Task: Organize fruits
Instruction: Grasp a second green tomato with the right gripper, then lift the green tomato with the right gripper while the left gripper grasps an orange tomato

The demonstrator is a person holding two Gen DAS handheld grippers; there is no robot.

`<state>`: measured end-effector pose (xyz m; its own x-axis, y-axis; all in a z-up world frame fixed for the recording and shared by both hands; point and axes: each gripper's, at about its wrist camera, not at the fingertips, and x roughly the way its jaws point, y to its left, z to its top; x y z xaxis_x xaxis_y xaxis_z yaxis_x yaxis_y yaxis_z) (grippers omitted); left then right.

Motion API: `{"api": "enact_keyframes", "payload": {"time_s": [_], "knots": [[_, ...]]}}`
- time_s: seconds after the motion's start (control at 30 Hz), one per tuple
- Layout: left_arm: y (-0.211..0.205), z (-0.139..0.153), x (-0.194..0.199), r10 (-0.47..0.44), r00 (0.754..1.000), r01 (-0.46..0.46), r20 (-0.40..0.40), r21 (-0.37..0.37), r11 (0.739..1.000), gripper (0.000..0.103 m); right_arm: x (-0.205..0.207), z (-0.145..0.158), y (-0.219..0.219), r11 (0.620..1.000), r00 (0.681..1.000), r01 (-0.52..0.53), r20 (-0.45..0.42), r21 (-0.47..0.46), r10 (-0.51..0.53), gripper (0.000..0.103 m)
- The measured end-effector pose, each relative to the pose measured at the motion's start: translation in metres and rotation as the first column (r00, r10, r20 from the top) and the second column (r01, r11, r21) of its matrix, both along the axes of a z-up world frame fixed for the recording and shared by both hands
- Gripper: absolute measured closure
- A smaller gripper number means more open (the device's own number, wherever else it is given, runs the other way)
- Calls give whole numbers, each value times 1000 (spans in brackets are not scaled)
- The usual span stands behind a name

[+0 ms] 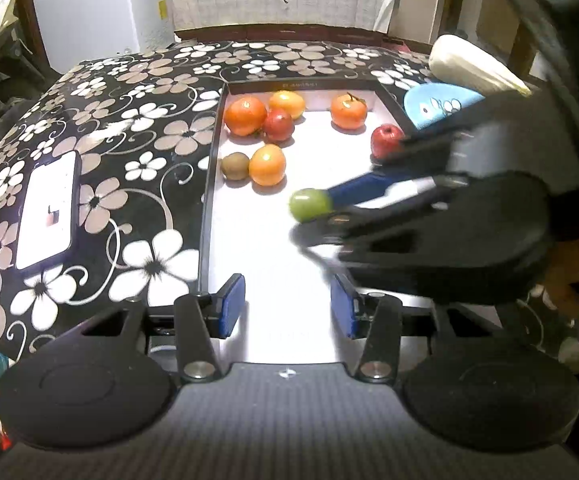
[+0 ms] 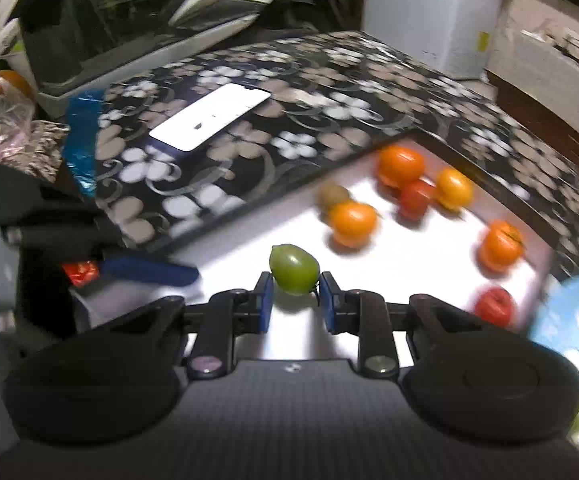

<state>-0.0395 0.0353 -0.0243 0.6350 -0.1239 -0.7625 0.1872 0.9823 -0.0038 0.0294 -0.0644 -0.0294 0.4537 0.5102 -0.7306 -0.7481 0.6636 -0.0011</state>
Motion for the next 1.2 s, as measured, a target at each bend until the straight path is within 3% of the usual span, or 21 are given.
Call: {"api": "enact_keyframes", "payload": {"time_s": [0.23, 0.4, 0.53, 0.67, 0.73, 0.93, 1.03, 1.1, 1.2], "knots": [[-9, 11, 27, 5, 999, -5, 44, -2, 1000, 49, 6, 7, -46, 987, 989, 149, 1, 53, -150, 75], [-11, 13, 47, 20, 998, -21, 56, 10, 1000, 49, 6, 15, -62, 976, 981, 193, 18, 104, -196, 75], [-3, 15, 72, 38, 998, -37, 50, -37, 999, 50, 6, 22, -70, 967, 974, 220, 31, 129, -225, 75], [-1, 11, 92, 58, 998, -58, 37, -14, 998, 50, 4, 27, -73, 964, 973, 219, 35, 149, -226, 75], [-3, 12, 96, 40, 998, -39, 44, -21, 999, 50, 5, 28, -75, 964, 974, 218, 34, 154, -226, 75], [-23, 2, 100, -44, 998, 42, 38, 55, 998, 50, 5, 29, -78, 962, 973, 221, 35, 162, -229, 75], [-24, 13, 89, -123, 989, 126, 77, -43, 991, 50, 5, 31, -82, 958, 970, 231, 37, 168, -240, 75], [-28, 13, 86, -115, 988, 115, 103, 1, 993, 50, 5, 32, -85, 955, 967, 242, 38, 173, -252, 74], [-32, 4, 94, -94, 994, 93, 60, 27, 995, 49, 6, 31, -87, 952, 963, 256, 38, 169, -266, 75]]}}
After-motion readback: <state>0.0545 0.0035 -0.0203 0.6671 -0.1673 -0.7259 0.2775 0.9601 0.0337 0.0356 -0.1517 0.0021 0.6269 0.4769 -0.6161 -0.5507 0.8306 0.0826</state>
